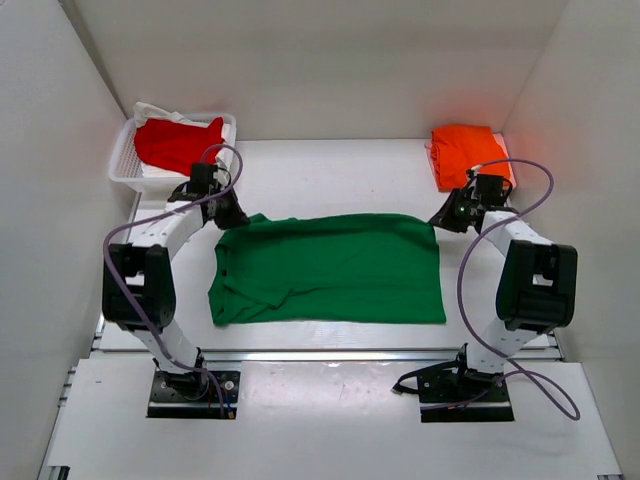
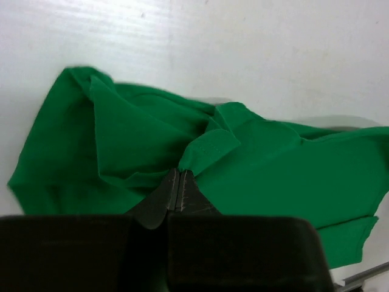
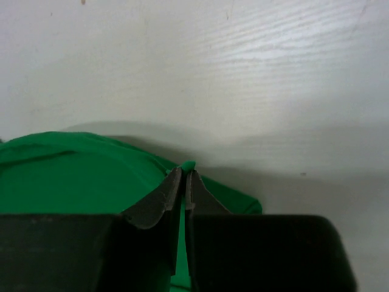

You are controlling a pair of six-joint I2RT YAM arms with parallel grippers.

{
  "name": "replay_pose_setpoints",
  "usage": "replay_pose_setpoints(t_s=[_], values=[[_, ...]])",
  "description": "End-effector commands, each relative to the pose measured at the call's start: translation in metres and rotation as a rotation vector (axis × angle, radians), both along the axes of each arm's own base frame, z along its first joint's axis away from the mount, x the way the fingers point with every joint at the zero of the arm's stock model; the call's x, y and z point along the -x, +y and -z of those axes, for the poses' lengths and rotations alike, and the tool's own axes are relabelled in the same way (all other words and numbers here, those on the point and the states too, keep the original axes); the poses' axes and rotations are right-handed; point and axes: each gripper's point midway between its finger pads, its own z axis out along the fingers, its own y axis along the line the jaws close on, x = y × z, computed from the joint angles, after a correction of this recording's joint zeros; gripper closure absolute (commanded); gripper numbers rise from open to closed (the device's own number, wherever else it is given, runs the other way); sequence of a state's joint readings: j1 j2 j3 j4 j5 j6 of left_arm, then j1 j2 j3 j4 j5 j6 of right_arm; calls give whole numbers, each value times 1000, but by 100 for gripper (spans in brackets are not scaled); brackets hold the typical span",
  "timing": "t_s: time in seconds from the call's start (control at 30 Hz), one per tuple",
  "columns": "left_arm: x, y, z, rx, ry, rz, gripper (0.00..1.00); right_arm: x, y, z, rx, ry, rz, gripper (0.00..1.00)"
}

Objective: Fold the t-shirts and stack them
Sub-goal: Fold the other side of the tshirt into a rectangle

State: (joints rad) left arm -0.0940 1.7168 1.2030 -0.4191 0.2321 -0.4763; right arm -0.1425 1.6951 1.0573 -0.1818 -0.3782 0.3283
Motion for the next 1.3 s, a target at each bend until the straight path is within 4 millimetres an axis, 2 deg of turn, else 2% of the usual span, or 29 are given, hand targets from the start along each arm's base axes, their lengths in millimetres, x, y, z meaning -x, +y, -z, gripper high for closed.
replay_pose_setpoints(t_s=[0.0,0.03,0.1,0.13,0.2,0.23,0.27,0.4,0.47,0.5,0.57,0.9,1.27], values=[[24,8,-25,-32,-58,13,100,11,9,-21,4,-80,-54,100],[28,10,-26,-39,-62,9,100,19,9,-16,8,-67,-59,100],[48,14,-22,-49,-53,5,100,36,13,-13,9,-60,-76,100],[56,16,-16,-53,-36,1,100,39,13,-18,12,-74,-79,100],[69,22,-19,-62,-39,-8,100,53,15,-9,14,-67,-91,100],[75,25,-12,-68,-24,-11,100,54,17,-18,15,-94,-105,100],[81,27,-16,-71,-24,-11,100,62,17,-10,19,-69,-111,100],[103,33,-10,-97,0,-12,100,77,18,-14,41,-71,-125,100],[114,30,-3,-96,16,-6,100,85,16,-14,42,-64,-115,100],[118,31,-3,-97,12,-2,100,92,18,-7,32,-43,-112,100],[126,30,3,-87,26,0,100,95,14,-13,43,-67,-105,100],[149,22,16,-72,41,29,100,124,16,11,38,-4,-96,100],[155,17,5,-57,-6,28,100,138,10,27,72,61,-65,100]])
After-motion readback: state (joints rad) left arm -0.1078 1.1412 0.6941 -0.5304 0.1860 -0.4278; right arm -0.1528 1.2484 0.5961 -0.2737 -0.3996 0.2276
